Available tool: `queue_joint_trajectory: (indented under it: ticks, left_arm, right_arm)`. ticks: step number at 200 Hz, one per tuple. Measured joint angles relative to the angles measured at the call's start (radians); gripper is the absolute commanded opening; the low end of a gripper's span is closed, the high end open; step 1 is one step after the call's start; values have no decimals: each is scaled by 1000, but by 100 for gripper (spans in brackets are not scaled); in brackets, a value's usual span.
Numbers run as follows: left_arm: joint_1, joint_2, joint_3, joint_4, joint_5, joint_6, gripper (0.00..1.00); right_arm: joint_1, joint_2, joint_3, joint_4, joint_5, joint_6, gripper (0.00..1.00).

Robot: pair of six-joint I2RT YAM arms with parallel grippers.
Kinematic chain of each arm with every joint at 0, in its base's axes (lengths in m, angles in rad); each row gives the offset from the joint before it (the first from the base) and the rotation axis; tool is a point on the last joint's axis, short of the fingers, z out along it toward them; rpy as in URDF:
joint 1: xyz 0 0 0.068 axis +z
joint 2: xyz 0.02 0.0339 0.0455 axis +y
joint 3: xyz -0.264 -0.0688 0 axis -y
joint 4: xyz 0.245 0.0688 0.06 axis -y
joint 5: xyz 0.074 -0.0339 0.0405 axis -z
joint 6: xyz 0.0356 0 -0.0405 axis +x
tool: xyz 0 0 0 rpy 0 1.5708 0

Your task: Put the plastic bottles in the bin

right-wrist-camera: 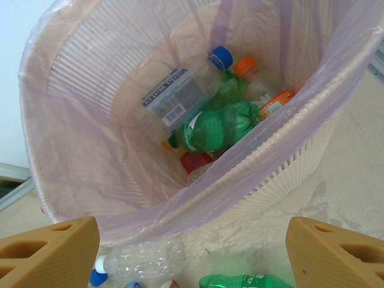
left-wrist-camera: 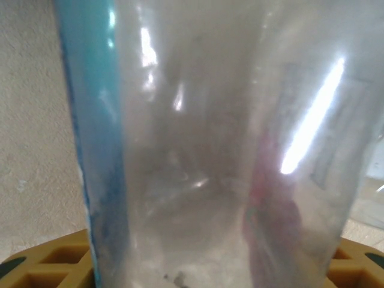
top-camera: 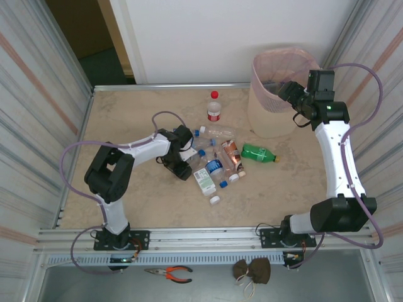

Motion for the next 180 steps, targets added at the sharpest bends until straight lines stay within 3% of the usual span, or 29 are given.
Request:
queue_joint_trajectory:
  ticks: [53, 108, 140, 180]
  left_arm:
    - [0, -60, -27, -7, 0, -2, 52]
    - [0, -256, -35, -8, 20, -31, 52]
    - [0, -364, -34, 27, 87, -48, 52]
    - [0, -499, -44, 185, 245, -89, 52]
  right_arm:
    - [0, -18, 0, 0, 0, 0, 80]
    - [0, -66, -2, 9, -32, 0, 79]
    - [0, -109, -30, 66, -127, -1, 80]
    - [0, -180, -133, 217, -331, -9, 80]
